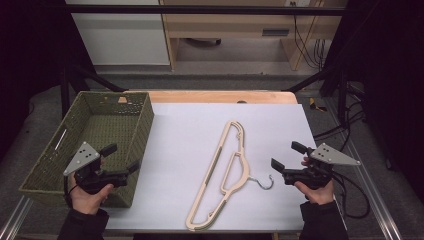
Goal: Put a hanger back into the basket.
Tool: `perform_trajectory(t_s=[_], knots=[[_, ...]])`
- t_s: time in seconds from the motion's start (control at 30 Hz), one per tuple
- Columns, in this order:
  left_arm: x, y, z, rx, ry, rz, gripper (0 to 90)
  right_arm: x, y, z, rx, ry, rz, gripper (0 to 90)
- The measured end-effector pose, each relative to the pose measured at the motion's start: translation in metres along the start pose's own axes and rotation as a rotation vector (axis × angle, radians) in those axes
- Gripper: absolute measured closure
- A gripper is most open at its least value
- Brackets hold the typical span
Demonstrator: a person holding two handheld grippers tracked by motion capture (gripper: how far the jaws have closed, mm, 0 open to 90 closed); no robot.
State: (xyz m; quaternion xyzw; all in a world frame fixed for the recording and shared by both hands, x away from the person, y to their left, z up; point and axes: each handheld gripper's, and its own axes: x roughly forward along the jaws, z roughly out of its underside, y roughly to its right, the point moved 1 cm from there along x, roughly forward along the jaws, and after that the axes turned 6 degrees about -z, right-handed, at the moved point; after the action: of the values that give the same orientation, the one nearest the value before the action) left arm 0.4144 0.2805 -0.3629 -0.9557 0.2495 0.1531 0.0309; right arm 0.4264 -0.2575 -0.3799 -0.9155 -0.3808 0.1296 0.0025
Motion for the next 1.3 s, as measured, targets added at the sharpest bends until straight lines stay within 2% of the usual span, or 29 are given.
perform_trajectory(t_s=[0.27, 0.33, 0.57, 0.77, 0.8, 0.83, 0.93, 1.0, 1.03, 1.17, 1.23, 1.3], knots=[[0.0, 0.0, 0.001, 0.004, -0.005, 0.007, 5.3, 0.005, -0.001, 0.002, 0.0, -0.033, 0.002, 7.8], [0.001, 0.0, 0.002, 0.011, -0.014, 0.007, 5.3, 0.01, -0.001, 0.005, -0.002, -0.059, 0.014, 9.4], [0.003, 0.003, 0.002, 0.016, -0.015, 0.012, 5.6, 0.021, -0.001, 0.012, 0.003, -0.11, 0.002, 13.5], [0.005, 0.006, 0.003, 0.023, -0.025, 0.016, 5.9, 0.039, -0.003, 0.024, -0.011, -0.204, -0.026, 16.3], [0.005, 0.006, 0.003, 0.023, -0.025, 0.016, 6.0, 0.039, -0.003, 0.024, -0.011, -0.204, -0.026, 16.3], [0.006, 0.008, 0.003, 0.027, -0.028, 0.02, 6.0, 0.045, -0.003, 0.029, -0.02, -0.231, -0.041, 18.0], [0.007, 0.01, 0.003, 0.029, -0.031, 0.023, 6.1, 0.049, -0.002, 0.034, -0.039, -0.256, -0.054, 20.0], [0.008, 0.011, 0.004, 0.035, -0.036, 0.026, 6.1, 0.053, 0.001, 0.04, -0.039, -0.286, -0.062, 23.2], [0.009, 0.013, 0.004, 0.038, -0.039, 0.03, 6.2, 0.055, 0.003, 0.044, -0.027, -0.303, -0.067, 28.1], [0.011, 0.015, 0.005, 0.042, -0.045, 0.036, 6.3, 0.06, 0.006, 0.05, -0.023, -0.339, -0.076, 33.0], [0.012, 0.018, 0.005, 0.047, -0.051, 0.04, 6.4, 0.066, 0.007, 0.058, -0.03, -0.387, -0.098, 39.8], [0.013, 0.019, 0.005, 0.049, -0.05, 0.041, 6.5, 0.07, 0.008, 0.063, -0.032, -0.414, -0.107, 42.6]])
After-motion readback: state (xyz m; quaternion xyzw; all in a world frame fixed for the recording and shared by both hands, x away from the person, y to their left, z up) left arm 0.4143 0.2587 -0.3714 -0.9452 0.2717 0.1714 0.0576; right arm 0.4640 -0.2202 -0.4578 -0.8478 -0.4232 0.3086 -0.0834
